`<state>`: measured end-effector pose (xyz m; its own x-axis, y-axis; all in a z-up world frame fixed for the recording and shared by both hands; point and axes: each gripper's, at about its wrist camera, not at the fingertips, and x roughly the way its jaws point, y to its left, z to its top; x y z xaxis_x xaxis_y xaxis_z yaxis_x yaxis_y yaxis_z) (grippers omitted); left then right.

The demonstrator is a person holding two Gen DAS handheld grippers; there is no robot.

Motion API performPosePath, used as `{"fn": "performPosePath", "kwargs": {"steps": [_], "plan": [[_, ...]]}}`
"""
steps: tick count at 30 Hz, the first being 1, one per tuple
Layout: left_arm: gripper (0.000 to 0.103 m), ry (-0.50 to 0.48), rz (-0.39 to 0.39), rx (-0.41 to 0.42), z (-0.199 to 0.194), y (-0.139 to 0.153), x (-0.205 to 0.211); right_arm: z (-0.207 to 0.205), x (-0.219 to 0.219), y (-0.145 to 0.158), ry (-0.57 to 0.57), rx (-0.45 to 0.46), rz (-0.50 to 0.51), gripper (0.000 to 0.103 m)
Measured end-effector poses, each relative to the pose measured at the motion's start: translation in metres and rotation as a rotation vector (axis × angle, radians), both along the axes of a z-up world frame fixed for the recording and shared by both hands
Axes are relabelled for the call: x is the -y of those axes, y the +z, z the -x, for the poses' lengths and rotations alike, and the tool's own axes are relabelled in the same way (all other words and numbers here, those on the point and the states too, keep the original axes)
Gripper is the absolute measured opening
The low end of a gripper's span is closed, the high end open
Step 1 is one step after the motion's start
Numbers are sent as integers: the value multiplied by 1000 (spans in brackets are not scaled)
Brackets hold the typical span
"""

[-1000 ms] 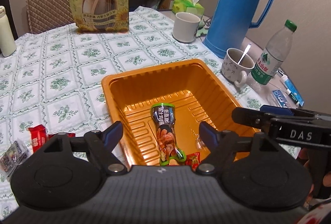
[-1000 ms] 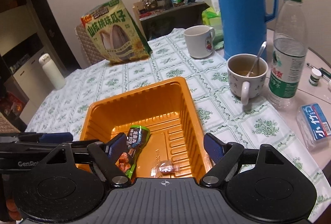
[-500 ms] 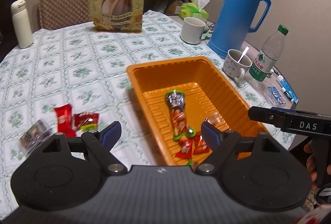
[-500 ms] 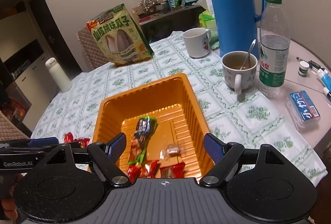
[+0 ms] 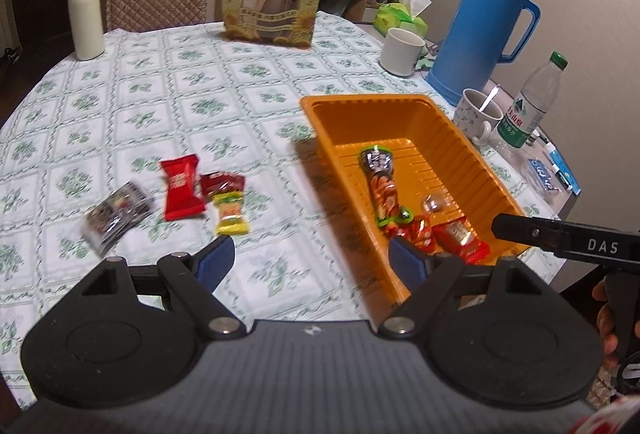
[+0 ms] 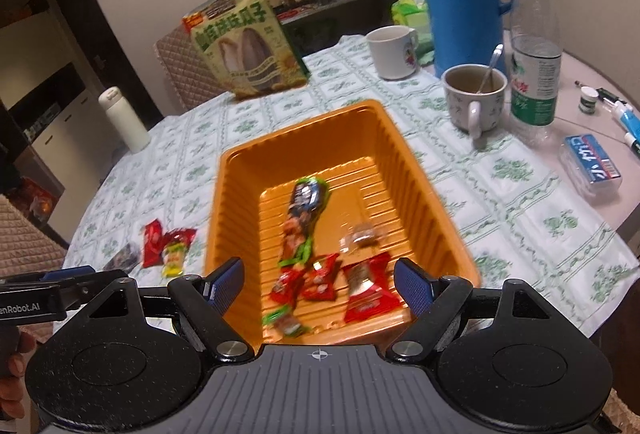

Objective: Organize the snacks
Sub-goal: 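Withdraw both open grippers from the tray toward the snack pile, then grasp the yellow candy packet with the right gripper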

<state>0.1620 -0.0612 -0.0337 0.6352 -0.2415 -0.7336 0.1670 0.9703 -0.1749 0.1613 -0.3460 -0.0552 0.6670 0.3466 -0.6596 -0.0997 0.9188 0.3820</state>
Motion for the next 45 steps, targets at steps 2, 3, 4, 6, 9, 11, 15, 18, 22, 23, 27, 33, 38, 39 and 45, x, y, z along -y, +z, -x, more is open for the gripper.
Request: {"fn": "performPosePath", "kwargs": {"steps": [2, 3, 4, 6, 9, 11, 15, 18, 22, 23, 27, 33, 38, 39, 45], "plan": [[82, 4, -3, -4, 3, -1, -7, 3, -9, 1, 15, 0, -2, 82], [82, 6, -3, -7, 4, -2, -11, 4, -14, 2, 24, -1, -5, 82], [82, 7, -3, -10, 6, -2, -15, 5, -19, 3, 30, -3, -8, 82], [82, 7, -3, -12, 9, -3, -23, 7, -30, 4, 43, -7, -14, 82], [82, 16, -8, -19, 12, -4, -36, 8, -48, 5, 75, -13, -21, 82], [82, 28, -10, -27, 12, -5, -47, 8, -59, 5, 91, -16, -20, 82], [82, 55, -18, -37, 13, -7, -69, 6, -83, 4, 125, -29, -25, 82], [82, 71, -22, -43, 12, -9, -86, 3, -100, 1, 149, -38, -19, 82], [82, 86, -22, -49, 10, -12, -106, -2, -123, -1, 173, -42, -11, 82], [82, 89, -23, -50, 10, -12, -111, -3, -128, -1, 177, -41, -9, 82], [82, 97, -30, -50, 7, -15, -127, -9, -149, -5, 198, -44, 3, 82], [82, 105, -41, -52, 1, -20, -148, -18, -180, -12, 231, -50, 38, 82], [82, 100, -57, -58, -8, -26, -162, -27, -198, -22, 231, -65, 61, 82], [82, 98, -57, -59, -10, -28, -164, -29, -201, -24, 227, -67, 65, 82], [82, 79, -71, -68, -23, -36, -173, -40, -214, -35, 202, -73, 92, 82]]}}
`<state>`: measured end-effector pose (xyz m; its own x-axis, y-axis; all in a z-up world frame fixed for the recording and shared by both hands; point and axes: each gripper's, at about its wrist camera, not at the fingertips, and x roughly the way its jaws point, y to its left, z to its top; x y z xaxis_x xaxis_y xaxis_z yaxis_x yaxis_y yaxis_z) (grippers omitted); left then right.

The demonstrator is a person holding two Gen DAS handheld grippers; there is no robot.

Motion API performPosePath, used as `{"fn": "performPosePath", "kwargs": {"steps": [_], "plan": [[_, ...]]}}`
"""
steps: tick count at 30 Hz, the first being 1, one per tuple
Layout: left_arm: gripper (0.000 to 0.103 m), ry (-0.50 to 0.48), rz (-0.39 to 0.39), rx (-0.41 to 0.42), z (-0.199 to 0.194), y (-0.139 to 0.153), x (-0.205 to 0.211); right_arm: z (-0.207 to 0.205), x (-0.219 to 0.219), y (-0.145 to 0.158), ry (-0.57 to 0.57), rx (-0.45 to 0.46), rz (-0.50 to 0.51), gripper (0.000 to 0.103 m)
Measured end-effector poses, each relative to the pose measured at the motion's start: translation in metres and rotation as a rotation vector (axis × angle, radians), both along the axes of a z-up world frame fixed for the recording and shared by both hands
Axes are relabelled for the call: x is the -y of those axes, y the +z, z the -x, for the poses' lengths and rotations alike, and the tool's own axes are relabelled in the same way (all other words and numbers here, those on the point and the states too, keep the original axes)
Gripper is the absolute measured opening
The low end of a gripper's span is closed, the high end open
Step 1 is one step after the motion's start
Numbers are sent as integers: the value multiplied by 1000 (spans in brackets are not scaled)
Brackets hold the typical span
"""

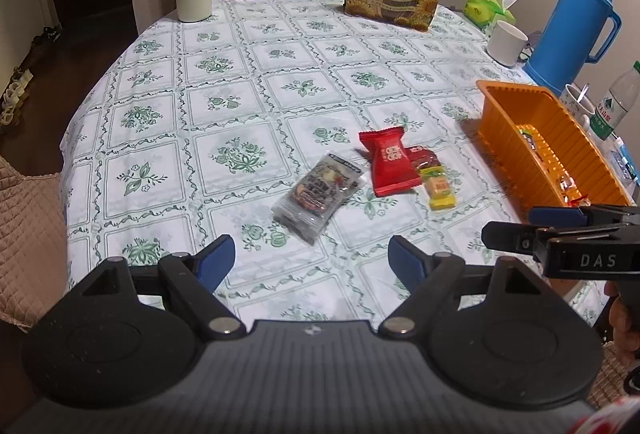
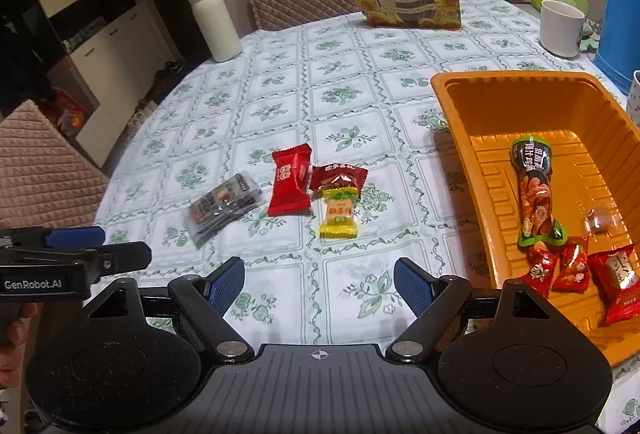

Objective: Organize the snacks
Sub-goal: 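Grasp the yellow candy packet with the right gripper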

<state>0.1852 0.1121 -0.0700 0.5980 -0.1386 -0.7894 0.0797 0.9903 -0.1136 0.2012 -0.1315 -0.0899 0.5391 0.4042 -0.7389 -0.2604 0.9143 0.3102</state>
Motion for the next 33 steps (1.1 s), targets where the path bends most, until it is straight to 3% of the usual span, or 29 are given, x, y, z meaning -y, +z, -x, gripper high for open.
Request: {"fn": "performPosePath", "kwargs": {"steps": [13, 18, 22, 33], "plan": [[78, -94, -46, 11, -39, -18, 1, -24, -18, -20, -45, 13, 60, 80], [76, -116, -54, 1, -55, -26, 5, -36, -23, -26, -52, 10, 80, 65], [75, -133, -60, -3, -65, -31, 8, -45, -24, -33, -70, 4, 104, 47], [74, -152, -64, -21, -81, -41, 11, -66, -31, -45, -67, -9, 104, 38]]}}
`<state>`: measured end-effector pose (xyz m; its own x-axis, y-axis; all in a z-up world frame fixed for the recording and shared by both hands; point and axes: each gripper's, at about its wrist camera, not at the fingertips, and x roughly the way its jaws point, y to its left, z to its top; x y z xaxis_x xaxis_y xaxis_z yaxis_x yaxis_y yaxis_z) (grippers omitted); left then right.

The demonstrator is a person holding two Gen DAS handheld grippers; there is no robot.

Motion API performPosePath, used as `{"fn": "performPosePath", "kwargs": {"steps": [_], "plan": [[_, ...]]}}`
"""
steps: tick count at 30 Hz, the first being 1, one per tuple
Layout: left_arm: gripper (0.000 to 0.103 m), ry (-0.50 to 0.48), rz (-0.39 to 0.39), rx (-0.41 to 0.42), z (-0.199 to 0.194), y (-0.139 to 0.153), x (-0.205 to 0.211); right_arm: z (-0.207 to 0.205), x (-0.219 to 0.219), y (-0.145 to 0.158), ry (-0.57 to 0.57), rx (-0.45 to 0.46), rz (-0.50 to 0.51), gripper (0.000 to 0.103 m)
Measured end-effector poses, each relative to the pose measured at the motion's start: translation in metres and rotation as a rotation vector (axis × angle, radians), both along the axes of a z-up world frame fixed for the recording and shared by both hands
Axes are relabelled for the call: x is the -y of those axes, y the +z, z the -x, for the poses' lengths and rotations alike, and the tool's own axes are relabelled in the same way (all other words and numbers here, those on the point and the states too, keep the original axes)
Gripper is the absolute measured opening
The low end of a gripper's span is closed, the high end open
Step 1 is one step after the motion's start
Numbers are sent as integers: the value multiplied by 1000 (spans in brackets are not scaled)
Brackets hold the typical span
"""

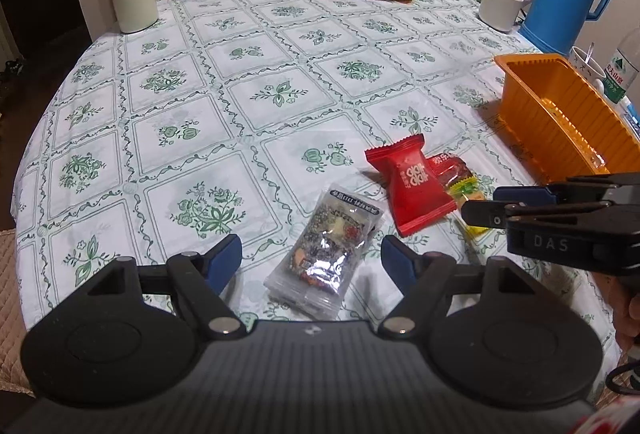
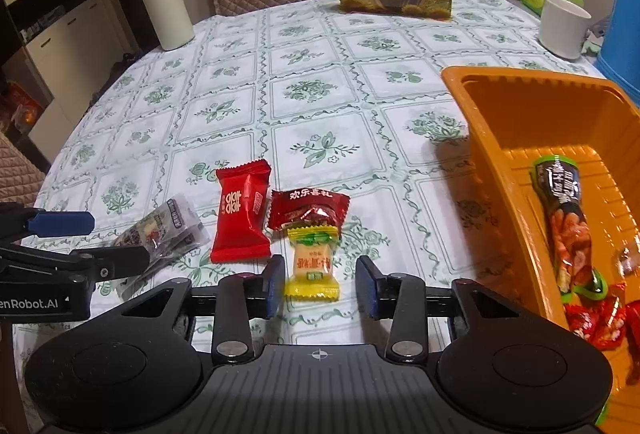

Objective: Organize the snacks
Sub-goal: 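Grasp the yellow candy packet with the right gripper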

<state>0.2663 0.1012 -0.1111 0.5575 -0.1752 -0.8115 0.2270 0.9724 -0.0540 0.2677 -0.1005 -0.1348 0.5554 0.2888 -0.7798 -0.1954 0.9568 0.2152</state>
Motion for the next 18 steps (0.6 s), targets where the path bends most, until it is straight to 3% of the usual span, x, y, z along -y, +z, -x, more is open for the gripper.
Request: {"fn": "performPosePath", "kwargs": {"steps": [13, 18], "plan": [[74, -32, -13, -11, -13, -10, 6, -9, -9, -6, 40, 19, 40, 25], [59, -62, -20, -21, -15, -16, 11, -8, -8, -6, 52, 22, 45, 23]]}}
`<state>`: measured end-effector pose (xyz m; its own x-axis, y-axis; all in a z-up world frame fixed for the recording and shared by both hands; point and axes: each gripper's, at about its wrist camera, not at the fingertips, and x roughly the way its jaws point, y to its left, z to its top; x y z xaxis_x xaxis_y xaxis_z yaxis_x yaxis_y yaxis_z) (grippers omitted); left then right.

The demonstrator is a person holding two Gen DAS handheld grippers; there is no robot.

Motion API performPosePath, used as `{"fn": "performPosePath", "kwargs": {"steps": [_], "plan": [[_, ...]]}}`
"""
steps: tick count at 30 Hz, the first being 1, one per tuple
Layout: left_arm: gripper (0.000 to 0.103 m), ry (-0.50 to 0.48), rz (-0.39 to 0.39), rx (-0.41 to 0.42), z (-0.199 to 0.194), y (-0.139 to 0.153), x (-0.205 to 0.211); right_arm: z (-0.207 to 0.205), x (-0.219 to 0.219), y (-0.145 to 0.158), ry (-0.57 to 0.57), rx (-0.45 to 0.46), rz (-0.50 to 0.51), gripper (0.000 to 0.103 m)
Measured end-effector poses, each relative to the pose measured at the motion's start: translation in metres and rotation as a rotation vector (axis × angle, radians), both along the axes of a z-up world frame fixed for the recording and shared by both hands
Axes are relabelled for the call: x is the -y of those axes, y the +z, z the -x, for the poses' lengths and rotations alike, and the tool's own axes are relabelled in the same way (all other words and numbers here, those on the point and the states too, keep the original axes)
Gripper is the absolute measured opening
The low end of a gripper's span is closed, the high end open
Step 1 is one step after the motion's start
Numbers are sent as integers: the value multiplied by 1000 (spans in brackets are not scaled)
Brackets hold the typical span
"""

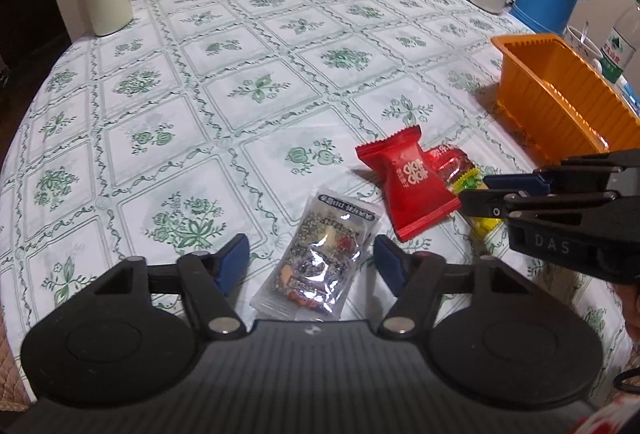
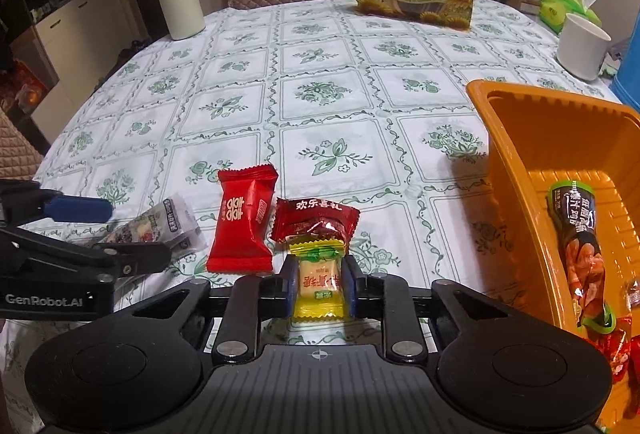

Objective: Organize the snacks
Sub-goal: 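Grasp the yellow candy packet with the right gripper, then grasp the clear nut snack bag with the left gripper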

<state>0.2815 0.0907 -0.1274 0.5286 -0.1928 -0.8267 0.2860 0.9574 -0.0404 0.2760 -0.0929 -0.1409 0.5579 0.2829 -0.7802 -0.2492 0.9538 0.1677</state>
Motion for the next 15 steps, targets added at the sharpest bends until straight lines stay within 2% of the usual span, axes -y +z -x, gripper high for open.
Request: {"fn": "performPosePath", "kwargs": {"steps": [1, 3, 8, 15], "plan": [[58, -5, -1, -3, 0, -1, 1, 0, 0, 0, 1, 1, 0, 23], [47, -20, 6, -4, 1, -2, 3, 1, 1, 0, 4, 2, 1, 23], [42, -11, -9, 12, 6, -1, 6, 5, 1, 1, 18, 0, 6, 22], [40, 45, 7, -19, 28, 0, 6, 20, 3, 3, 46, -17, -6, 22]]}}
